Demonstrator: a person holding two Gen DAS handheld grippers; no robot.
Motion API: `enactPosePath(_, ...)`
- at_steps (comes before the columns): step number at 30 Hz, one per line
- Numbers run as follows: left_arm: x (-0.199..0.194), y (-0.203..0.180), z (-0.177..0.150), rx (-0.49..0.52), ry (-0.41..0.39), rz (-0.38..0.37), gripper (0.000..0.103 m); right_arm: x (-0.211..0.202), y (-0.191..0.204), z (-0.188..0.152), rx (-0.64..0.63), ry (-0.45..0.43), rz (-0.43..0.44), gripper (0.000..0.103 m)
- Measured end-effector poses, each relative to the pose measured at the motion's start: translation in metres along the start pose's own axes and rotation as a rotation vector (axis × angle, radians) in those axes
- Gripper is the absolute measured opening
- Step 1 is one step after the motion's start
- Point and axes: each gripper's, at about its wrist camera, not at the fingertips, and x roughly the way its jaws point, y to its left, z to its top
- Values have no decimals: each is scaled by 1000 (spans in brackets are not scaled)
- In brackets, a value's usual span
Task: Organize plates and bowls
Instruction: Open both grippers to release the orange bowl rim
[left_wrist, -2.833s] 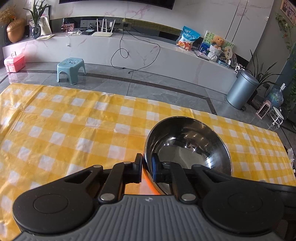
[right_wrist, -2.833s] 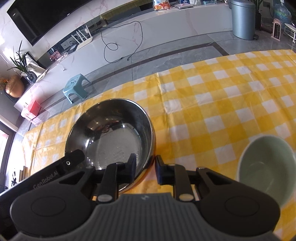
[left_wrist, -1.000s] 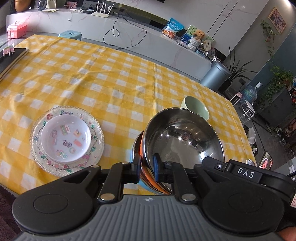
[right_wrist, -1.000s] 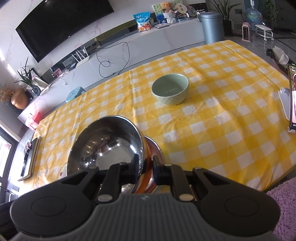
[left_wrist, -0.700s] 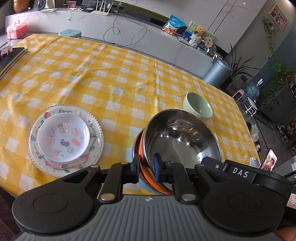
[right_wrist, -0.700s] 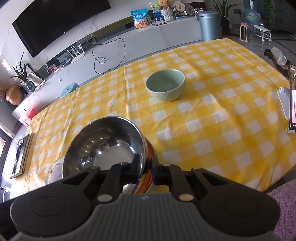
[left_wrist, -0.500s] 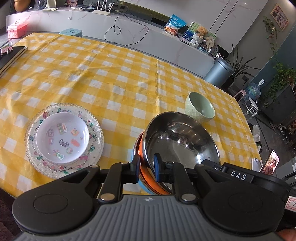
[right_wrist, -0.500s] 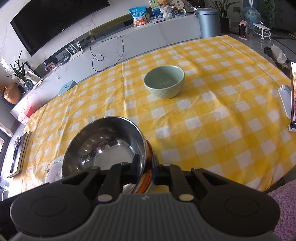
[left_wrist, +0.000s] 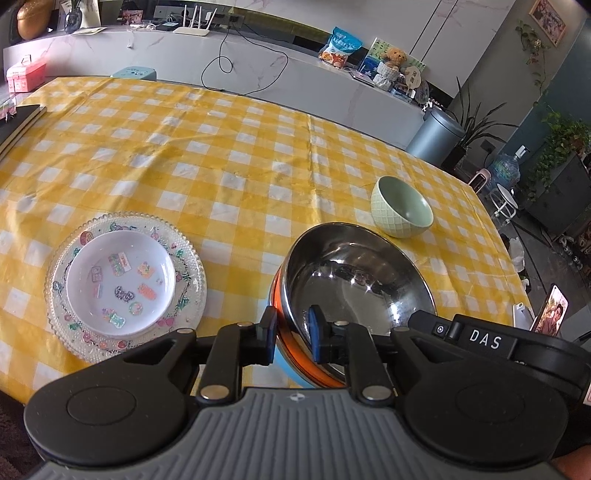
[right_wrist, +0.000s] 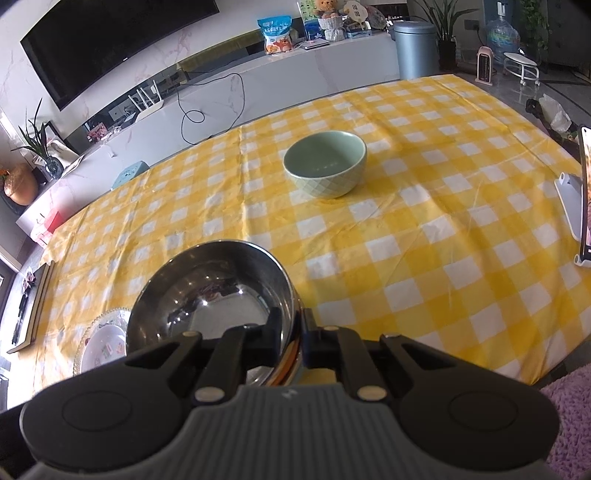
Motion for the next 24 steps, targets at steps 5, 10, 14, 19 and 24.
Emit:
enactPosePath(5, -6, 3, 2, -8, -30, -31, 37, -2, -3, 0, 14, -13, 19, 16)
enactPosePath(10, -11, 4, 5, -11, -67, -53, 51, -6, -4, 2, 21, -29, 32, 31)
enactPosePath(14, -12, 8, 8, -26, -79, -43, 54, -7, -5, 3, 25, -34, 32, 42)
enactPosePath(19, -21, 3, 18, 7, -128, -81, 56, -9, -6, 10, 13, -51, 38, 46)
enactPosePath(24, -21, -15, 34, 70, -110, -93, 56, -14, -5, 25, -30, -95, 31, 49)
